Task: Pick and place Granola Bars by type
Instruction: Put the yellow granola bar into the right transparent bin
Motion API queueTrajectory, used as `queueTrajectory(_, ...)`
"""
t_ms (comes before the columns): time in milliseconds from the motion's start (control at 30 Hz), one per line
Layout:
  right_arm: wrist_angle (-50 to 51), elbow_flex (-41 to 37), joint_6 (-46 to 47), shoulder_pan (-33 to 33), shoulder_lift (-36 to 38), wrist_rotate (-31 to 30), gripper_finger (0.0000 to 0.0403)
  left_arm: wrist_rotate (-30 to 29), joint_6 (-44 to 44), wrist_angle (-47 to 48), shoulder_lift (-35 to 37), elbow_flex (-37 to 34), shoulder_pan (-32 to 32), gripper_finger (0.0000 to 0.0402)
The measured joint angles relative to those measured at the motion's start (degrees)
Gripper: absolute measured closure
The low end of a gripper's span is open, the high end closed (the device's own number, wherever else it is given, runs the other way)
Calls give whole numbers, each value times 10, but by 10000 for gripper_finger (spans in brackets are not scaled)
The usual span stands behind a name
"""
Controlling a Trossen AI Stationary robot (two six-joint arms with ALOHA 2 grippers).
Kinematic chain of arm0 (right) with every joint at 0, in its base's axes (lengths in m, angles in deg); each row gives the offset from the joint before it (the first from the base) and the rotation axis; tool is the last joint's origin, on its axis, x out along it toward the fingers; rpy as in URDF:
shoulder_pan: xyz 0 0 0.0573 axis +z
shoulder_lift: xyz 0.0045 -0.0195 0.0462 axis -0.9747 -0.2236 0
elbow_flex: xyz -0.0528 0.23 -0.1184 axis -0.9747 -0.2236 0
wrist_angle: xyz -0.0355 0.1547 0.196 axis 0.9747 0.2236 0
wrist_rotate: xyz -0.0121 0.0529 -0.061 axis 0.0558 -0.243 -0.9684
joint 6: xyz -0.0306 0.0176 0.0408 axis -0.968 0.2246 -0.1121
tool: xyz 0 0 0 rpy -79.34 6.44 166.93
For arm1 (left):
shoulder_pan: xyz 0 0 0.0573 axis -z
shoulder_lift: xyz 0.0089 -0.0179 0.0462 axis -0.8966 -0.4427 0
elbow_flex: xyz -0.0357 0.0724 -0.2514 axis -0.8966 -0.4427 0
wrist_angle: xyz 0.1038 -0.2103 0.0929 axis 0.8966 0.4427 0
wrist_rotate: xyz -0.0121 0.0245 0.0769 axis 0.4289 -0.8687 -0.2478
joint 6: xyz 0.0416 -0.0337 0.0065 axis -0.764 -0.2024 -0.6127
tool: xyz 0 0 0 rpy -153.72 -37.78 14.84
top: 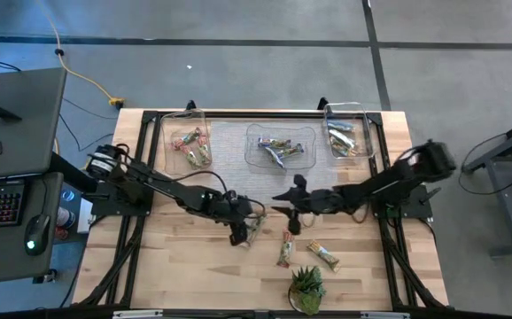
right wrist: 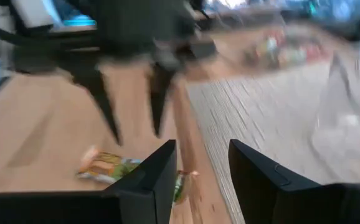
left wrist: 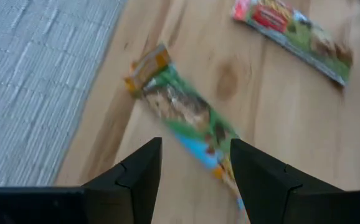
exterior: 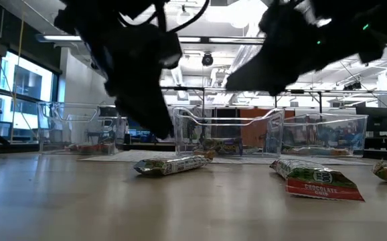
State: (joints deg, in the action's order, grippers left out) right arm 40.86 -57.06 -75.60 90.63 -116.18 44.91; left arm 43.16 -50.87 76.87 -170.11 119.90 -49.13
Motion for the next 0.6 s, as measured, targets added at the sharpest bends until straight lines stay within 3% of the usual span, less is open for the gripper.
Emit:
queueTrajectory(200, 79, 98, 61, 0, -115, -6, 274, -19, -12, 107, 62, 0, 0, 218)
queueTrajectory(367, 265, 221, 145, 0, -189, -45, 274, -55, -9, 156, 96, 0, 0, 218)
queueTrajectory(467, 347, 277, 202, 0, -212, -82, 274, -53, -9, 161, 103, 0, 1, 218)
queueTrajectory(600, 367, 300, 234, 0, -216, -65, 274, -47, -9, 172, 104, 0, 1, 218)
